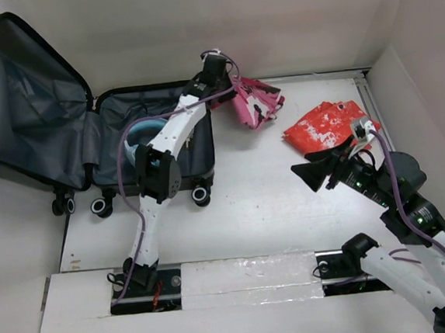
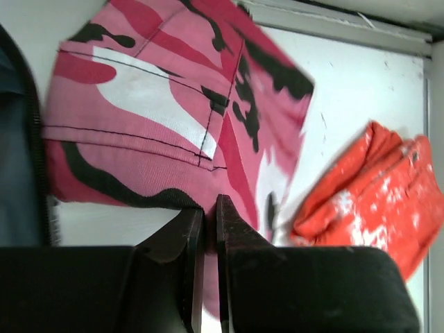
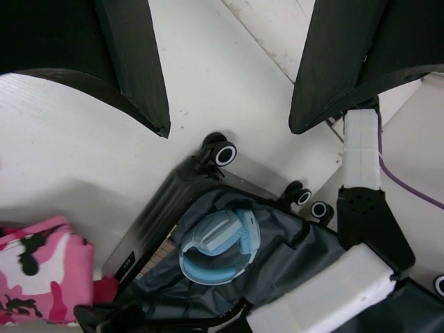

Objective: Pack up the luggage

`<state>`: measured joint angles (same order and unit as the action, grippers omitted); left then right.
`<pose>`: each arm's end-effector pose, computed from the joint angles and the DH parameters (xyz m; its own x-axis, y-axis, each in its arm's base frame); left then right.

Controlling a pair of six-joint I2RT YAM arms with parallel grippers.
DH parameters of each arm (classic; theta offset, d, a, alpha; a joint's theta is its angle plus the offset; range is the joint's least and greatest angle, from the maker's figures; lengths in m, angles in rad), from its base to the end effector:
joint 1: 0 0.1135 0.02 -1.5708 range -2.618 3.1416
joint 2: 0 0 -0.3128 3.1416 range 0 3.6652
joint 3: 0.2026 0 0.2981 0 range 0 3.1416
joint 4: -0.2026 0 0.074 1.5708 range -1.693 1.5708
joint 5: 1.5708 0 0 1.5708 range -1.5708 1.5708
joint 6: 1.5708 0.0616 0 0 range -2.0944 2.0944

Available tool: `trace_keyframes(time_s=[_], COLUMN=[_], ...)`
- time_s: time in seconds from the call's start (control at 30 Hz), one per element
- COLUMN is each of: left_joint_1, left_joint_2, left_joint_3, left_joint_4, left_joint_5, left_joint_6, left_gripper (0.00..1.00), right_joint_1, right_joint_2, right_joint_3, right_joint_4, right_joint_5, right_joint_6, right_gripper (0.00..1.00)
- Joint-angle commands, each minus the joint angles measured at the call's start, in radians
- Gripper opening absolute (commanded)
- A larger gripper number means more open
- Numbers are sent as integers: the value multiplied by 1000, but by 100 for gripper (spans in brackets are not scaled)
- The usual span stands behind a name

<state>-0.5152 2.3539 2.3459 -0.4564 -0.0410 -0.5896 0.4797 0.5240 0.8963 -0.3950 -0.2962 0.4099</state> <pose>0.5706 -0.3202 0.3321 -0.5799 -0.3101 -0.7533 0.1660 0.8604 -0.4819 0.1090 0.0770 0.4291 -0.2975 0.2749 -0.9143 -0.6342 0.6589 0.4045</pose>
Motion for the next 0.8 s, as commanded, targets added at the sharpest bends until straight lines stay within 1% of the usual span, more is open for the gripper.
trace_keyframes(time_s=[0.0,0.03,0.07,0.17,0.2,0.3,0.37,0.43,0.5,0.53,0.57,0.63,0.67,0.7,0.77], left_joint_1=[62,72,72,93,105,106,106,106,116,127,144,226,259,323,406], left_joint_2=[-165,-176,-189,-252,-264,-285,-315,-344,-410,-435,-483,-524,-542,-573,-603], left_joint_3=[72,72,72,62,62,134,151,151,84,54,-11,-81,-156,-195,-296], left_joint_4=[-56,-76,-90,-116,-116,-139,-139,-139,-108,-96,-82,-45,-32,-13,39], left_joint_5=[159,173,173,194,240,286,296,248,196,131,112,87,76,76,102], left_joint_6=[138,148,192,234,243,273,295,304,332,332,332,304,294,284,275], left_gripper=[0,0,0,0,0,0,0,0,0,0,0,0,0,0,0], right_joint_1=[8,8,8,8,8,8,8,17,17,17,17,17,17,17,17], right_joint_2=[22,22,22,31,31,42,51,51,51,51,51,42,42,42,33], right_joint_3=[21,21,21,21,21,21,32,41,41,41,41,41,50,50,50], right_joint_4=[79,88,97,107,107,107,107,107,107,107,107,96,96,87,87], right_joint_5=[-44,-44,-44,-44,-44,-53,-54,-54,-54,-63,-63,-63,-63,-63,-54], right_joint_6=[6,6,6,6,6,6,6,6,6,6,6,6,6,6,6], right_gripper=[75,75,75,75,75,75,75,75,75,75,75,75,75,75,75])
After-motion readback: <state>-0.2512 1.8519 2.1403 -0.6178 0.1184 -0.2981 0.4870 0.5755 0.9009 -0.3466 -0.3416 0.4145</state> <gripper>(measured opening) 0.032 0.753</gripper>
